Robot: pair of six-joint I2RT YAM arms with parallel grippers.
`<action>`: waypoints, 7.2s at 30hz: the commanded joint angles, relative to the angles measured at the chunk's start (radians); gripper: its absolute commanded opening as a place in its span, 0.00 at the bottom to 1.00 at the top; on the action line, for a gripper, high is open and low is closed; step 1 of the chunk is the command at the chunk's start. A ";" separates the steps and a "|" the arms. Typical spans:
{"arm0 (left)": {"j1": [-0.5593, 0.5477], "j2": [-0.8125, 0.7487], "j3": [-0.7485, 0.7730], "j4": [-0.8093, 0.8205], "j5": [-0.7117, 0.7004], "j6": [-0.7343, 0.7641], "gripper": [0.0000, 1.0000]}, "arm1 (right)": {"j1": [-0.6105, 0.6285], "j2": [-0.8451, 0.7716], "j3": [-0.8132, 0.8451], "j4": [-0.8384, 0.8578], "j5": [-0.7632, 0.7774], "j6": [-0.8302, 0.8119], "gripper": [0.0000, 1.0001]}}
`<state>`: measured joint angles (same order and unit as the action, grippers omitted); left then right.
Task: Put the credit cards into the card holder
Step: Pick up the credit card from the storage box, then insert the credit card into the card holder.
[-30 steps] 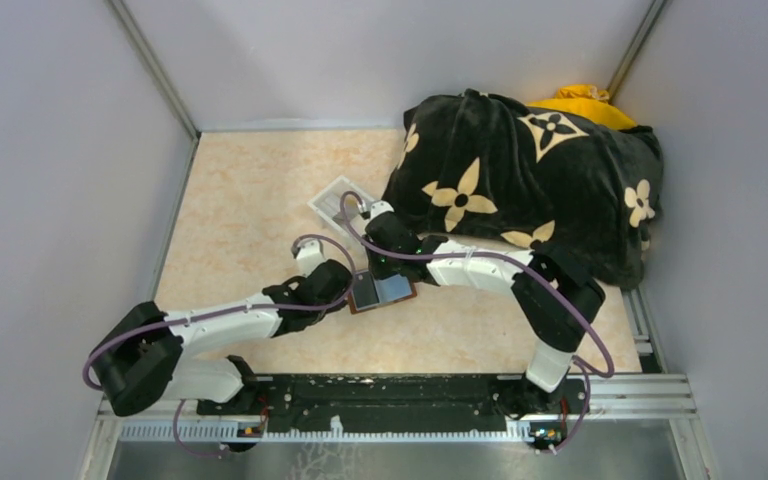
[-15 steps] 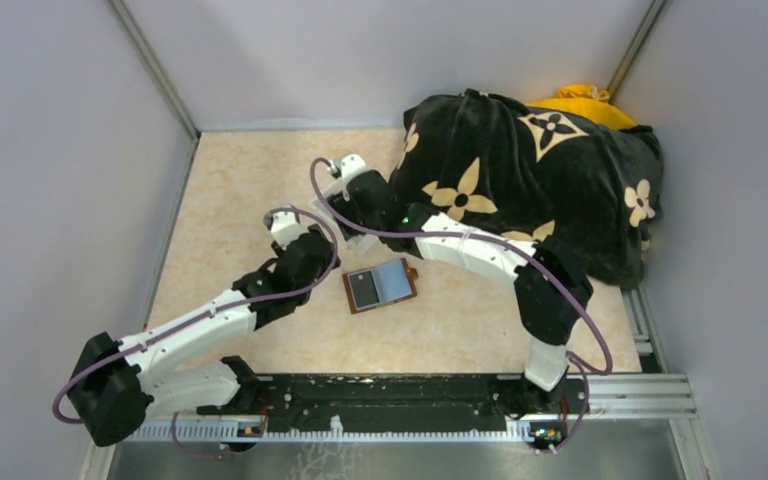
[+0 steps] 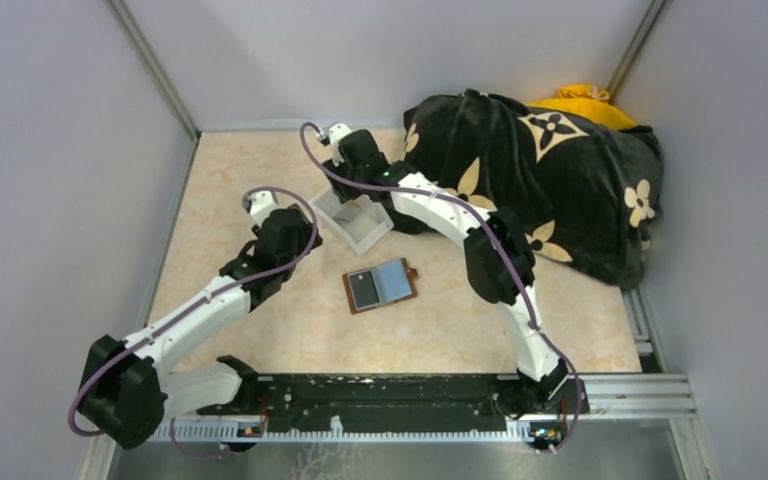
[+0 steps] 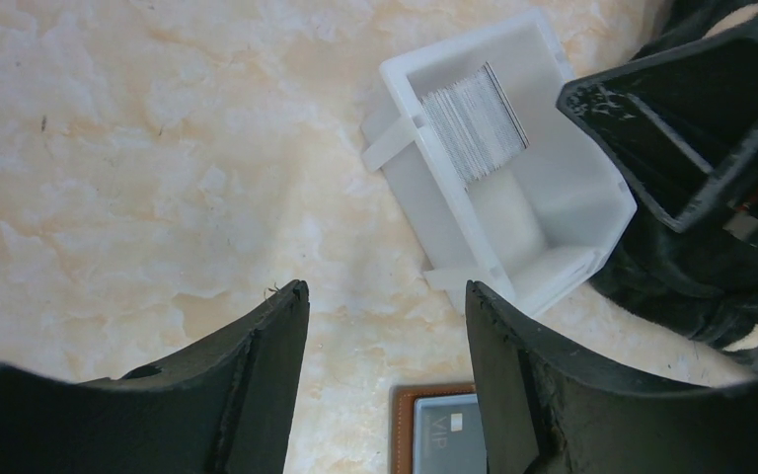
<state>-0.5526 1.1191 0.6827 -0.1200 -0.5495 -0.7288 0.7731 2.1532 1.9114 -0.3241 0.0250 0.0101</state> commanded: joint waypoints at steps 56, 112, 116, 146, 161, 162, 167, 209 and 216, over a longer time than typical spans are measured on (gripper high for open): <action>0.144 0.500 0.161 0.270 0.348 -0.027 0.39 | -0.101 0.156 0.143 -0.061 -0.400 0.234 0.29; 0.155 0.105 0.013 0.338 0.541 0.190 0.54 | -0.057 -0.329 -0.248 -0.004 -0.038 0.075 0.00; 0.154 0.031 -0.052 0.411 0.723 0.225 0.55 | -0.057 -0.508 -0.439 0.004 -0.124 0.144 0.00; -0.002 0.090 -0.138 0.539 1.379 0.378 0.53 | -0.117 -0.983 -1.087 0.247 -0.630 0.458 0.00; -0.003 0.153 -0.132 0.597 1.454 0.347 0.06 | -0.158 -0.927 -1.098 0.279 -0.694 0.467 0.00; -0.004 0.156 -0.133 0.603 1.457 0.344 0.01 | -0.164 -0.925 -1.100 0.282 -0.694 0.467 0.00; -0.003 0.169 -0.148 0.603 1.351 0.314 0.00 | -0.178 -0.923 -1.079 0.228 -0.575 0.436 0.20; -0.194 0.234 -0.362 0.742 0.437 -0.390 0.00 | -0.058 -0.653 -1.095 0.320 -0.120 0.378 0.16; -0.194 0.257 -0.350 0.732 0.456 -0.367 0.00 | -0.051 -0.620 -1.080 0.323 -0.112 0.374 0.16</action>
<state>-0.7399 1.3560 0.3004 0.6193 -0.0944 -1.1072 0.7113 1.5223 0.7746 -0.0479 -0.1013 0.4004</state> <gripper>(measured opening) 0.007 0.161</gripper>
